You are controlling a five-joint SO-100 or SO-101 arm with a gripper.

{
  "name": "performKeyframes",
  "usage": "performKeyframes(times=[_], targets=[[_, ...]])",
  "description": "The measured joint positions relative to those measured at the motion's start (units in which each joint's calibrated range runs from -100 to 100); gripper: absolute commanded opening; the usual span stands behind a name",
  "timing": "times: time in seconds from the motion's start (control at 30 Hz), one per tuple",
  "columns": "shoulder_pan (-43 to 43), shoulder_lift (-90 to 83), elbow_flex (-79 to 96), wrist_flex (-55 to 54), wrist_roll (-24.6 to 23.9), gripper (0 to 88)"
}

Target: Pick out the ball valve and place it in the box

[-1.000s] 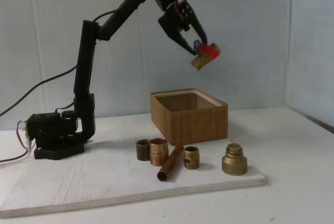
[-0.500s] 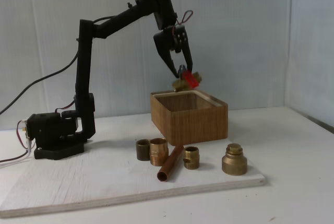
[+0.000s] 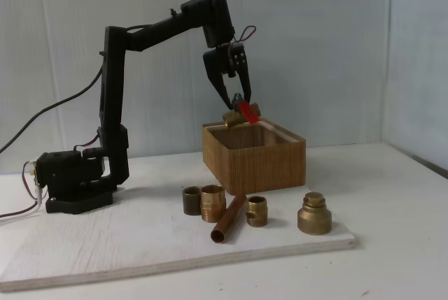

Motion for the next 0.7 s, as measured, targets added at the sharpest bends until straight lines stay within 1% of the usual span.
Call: performKeyframes(times=[0.17, 0.7], targets=[[-1.63, 0.00, 2.54, -0.86, -1.29, 1.4], [0.96, 9.66, 3.54, -5.33, -1.34, 1.4]])
